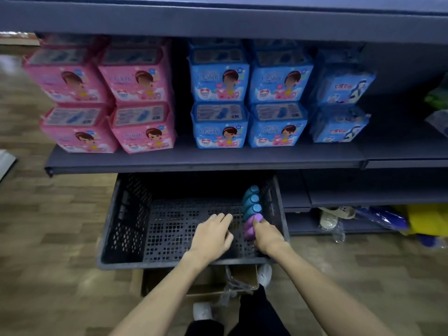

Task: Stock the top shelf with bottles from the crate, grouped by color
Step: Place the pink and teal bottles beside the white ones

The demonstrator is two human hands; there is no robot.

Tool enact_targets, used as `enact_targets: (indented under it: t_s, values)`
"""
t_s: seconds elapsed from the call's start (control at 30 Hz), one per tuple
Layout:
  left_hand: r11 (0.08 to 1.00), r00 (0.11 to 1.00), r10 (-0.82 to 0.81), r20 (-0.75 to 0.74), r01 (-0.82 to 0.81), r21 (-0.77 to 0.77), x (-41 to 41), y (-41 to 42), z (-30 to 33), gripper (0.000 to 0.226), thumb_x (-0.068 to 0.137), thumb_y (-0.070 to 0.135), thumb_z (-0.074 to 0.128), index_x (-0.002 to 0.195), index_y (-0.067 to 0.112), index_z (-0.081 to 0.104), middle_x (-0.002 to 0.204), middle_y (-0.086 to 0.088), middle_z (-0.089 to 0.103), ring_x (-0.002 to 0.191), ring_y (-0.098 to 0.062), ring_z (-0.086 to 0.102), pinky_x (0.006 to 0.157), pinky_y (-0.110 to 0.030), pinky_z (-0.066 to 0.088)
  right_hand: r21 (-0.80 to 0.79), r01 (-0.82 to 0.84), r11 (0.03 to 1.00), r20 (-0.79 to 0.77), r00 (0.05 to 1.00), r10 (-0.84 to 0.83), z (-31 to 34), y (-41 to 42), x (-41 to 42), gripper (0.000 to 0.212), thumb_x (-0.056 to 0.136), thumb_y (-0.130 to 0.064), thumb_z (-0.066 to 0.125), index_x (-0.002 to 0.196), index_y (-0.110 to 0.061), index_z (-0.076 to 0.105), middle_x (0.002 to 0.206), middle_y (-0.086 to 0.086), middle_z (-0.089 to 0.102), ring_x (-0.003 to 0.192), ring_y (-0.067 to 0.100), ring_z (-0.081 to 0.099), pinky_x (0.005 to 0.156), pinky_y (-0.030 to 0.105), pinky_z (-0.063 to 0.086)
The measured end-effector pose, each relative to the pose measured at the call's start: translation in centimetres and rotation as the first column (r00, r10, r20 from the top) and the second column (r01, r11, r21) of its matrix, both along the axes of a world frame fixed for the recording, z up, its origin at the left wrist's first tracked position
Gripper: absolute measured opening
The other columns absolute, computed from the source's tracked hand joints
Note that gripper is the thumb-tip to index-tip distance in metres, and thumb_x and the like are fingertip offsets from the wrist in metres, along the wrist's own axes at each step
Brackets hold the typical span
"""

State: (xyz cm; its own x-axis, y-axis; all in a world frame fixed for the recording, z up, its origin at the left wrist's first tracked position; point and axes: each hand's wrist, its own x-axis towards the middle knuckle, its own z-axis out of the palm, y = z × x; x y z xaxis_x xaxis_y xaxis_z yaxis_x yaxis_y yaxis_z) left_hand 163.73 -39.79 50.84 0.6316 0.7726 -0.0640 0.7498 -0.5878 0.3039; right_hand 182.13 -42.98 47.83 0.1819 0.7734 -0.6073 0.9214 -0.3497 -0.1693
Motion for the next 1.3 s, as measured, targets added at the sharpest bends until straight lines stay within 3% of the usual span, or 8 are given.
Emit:
enact_targets:
  t_s: [0.17,0.33,0.47,0.6,0.73,0.9,1.07,1.3]
  values:
    - [0.999,0.999,0.026,-0.029,-0.027,-0.04,0.6,0.4,-1.2,0.023,0.085,0.029,0.052,0.105,0.018,0.053,0.092,0.001,0.059,0.086,-0.02,0.057,0.056,-0.03,0.043,-0.044,-0.104,0.994,0.073,0.992,0.107,-2.4,0.8,0.6,0.053,0.094,-0.001,0.046,0.145,-0.01,0.032,0.138,0.018,0.045,0.119,0.04,0.055,0.096,0.046,0.047]
    - [0.994,0.998,0.039,-0.056,-0.044,-0.096,1.1,0.6,-2.2,0.028,0.09,0.03,0.045,0.115,0.018,0.05,0.104,-0.001,0.059,0.099,-0.021,0.054,0.069,-0.034,0.049,-0.116,-0.173,0.978,0.077,0.98,0.182,-4.6,1.6,0.8,0.038,0.098,-0.003,0.043,0.136,-0.007,0.049,0.13,0.019,0.059,0.118,0.038,0.058,0.094,0.043,0.048]
    - [0.983,0.994,0.096,-0.06,-0.104,-0.15,0.9,0.7,-3.0,0.03,0.093,0.03,0.045,0.119,0.017,0.049,0.108,-0.002,0.058,0.103,-0.021,0.054,0.073,-0.036,0.052,-0.153,-0.284,0.947,0.067,0.953,0.296,-5.8,2.4,0.3,0.042,0.096,0.005,0.04,0.134,-0.006,0.052,0.131,0.02,0.058,0.119,0.038,0.058,0.094,0.045,0.049]
    - [0.966,0.983,0.158,-0.093,-0.173,-0.19,0.4,0.8,-3.5,0.029,0.093,0.031,0.047,0.119,0.019,0.048,0.11,-0.001,0.058,0.104,-0.021,0.054,0.075,-0.036,0.052,-0.072,-0.457,0.887,0.054,0.886,0.461,-6.5,3.0,-0.2,0.047,0.094,0.007,0.042,0.138,-0.006,0.046,0.127,0.019,0.062,0.11,0.038,0.063,0.085,0.045,0.052]
    - [0.961,0.973,0.197,-0.121,-0.216,-0.175,0.1,0.8,-3.8,0.023,0.091,0.032,0.048,0.111,0.021,0.048,0.105,0.002,0.059,0.099,-0.019,0.056,0.07,-0.033,0.049,0.006,-0.566,0.824,0.042,0.824,0.566,-7.7,3.7,-0.9,0.04,0.093,0.005,0.048,0.13,-0.009,0.05,0.127,0.013,0.061,0.108,0.033,0.065,0.084,0.043,0.055]
    - [0.954,0.964,0.224,-0.143,-0.247,-0.17,-0.5,1.0,-3.9,0.023,0.09,0.032,0.05,0.11,0.02,0.048,0.104,0.001,0.06,0.097,-0.02,0.058,0.07,-0.035,0.05,0.042,-0.519,0.854,0.006,0.854,0.519,-7.6,4.4,-1.5,0.031,0.091,0.005,0.053,0.119,-0.007,0.055,0.118,0.014,0.065,0.105,0.033,0.065,0.079,0.038,0.051]
    - [0.956,0.964,0.22,-0.151,-0.244,-0.163,-1.0,1.5,-3.9,0.024,0.091,0.033,0.048,0.112,0.023,0.048,0.102,0.004,0.059,0.095,-0.019,0.058,0.068,-0.033,0.049,0.102,-0.363,0.926,-0.109,0.921,0.373,-6.7,4.7,-0.6,0.021,0.092,-0.003,0.054,0.113,-0.008,0.055,0.113,0.016,0.065,0.101,0.036,0.064,0.078,0.039,0.05]
    - [0.971,0.973,0.188,-0.13,-0.204,-0.121,-0.6,2.5,-2.3,0.032,0.092,0.035,0.047,0.12,0.02,0.047,0.111,0.0,0.059,0.103,-0.022,0.058,0.076,-0.036,0.049,0.331,-0.196,0.923,-0.233,0.931,0.281,-2.4,5.8,0.7,0.026,0.084,-0.022,0.068,0.107,-0.019,0.056,0.108,0.006,0.066,0.099,0.03,0.063,0.081,0.039,0.051]
